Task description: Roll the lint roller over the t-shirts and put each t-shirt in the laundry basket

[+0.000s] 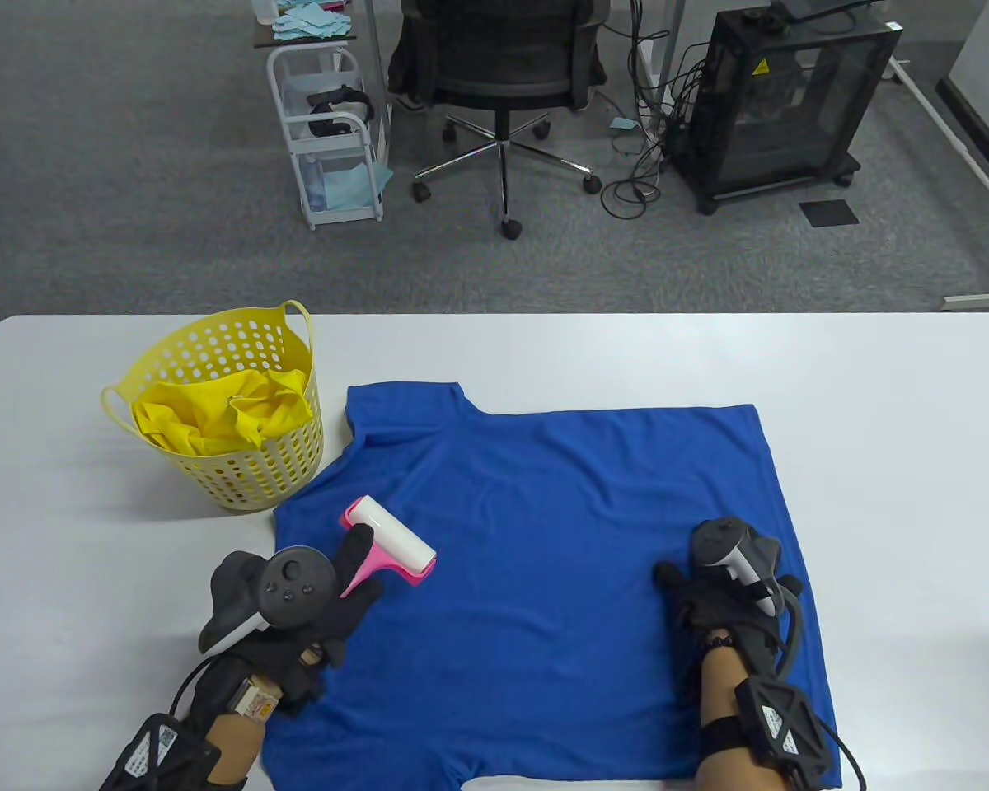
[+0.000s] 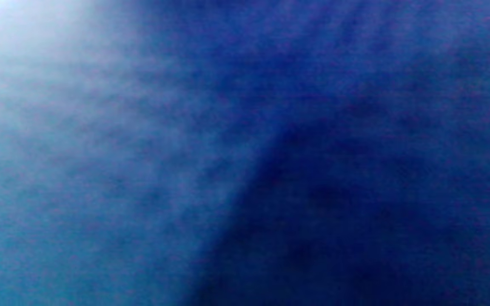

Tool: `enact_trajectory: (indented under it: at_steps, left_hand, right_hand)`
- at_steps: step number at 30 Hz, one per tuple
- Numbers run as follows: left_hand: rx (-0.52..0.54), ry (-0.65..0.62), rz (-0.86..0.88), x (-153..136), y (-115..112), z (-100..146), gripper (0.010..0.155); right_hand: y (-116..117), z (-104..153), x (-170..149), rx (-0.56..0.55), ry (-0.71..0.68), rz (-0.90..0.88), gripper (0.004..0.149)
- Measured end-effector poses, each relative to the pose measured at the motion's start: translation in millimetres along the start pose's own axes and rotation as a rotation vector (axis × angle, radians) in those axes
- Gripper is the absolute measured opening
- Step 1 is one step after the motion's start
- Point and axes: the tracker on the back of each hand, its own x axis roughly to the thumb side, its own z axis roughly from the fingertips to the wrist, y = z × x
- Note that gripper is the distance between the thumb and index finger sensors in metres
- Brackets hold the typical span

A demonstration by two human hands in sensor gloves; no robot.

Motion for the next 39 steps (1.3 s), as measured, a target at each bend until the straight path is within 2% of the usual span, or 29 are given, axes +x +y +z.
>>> enact_trajectory:
  at_steps: [3,6,9,12,14,16,18,22,24,27,30,33,39]
  left_hand:
    - [-0.072,0.022,-0.041,9,-12,5,0.062]
    - [-0.105,0.042,-0.125,16,-25,-3,0.061]
    - [-0.126,0.093,-0.177,18,-35,-27,0.062]
    - [-0.130,0.189,-0.125,14,-46,-66,0.063]
    - [-0.180,0.284,-0.085,13,-54,-93,0.064]
    - [-0.145,0.317,-0.085,17,-58,-115,0.064]
    - [-0.125,0.354,-0.164,28,-60,-139,0.064]
    - [-0.123,0.396,-0.275,41,-63,-163,0.065]
    - [-0.131,0.413,-0.285,44,-64,-166,0.065]
    - [-0.128,0.386,-0.392,46,-65,-162,0.065]
    - [-0.149,0.313,-0.443,46,-64,-146,0.066]
    - [-0.166,0.241,-0.388,39,-60,-114,0.067]
    - [-0.196,0.069,-0.327,15,-54,-18,0.067]
  right_hand:
    - [0,-1,0,0.002,-0.005,-0.001,0.080]
    - [0,-1,0,0.003,-0.006,0.000,0.080]
    - [1,0,1,0.006,-0.008,-0.001,0.080]
    - [1,-1,1,0.007,-0.011,0.001,0.080]
    - [1,-1,1,0.008,-0.013,0.000,0.080]
    - [1,-1,1,0.009,-0.014,0.004,0.080]
    - [2,-1,2,0.010,-0.011,0.009,0.080]
    - [2,0,3,0.013,-0.012,0.012,0.080]
    - [2,0,3,0.014,-0.012,0.012,0.079]
    - [2,0,3,0.015,-0.012,0.013,0.079]
    - [2,0,3,0.014,-0.010,0.016,0.080]
    - [2,0,3,0.014,-0.009,0.016,0.080]
    - [2,1,3,0.014,-0.009,0.016,0.080]
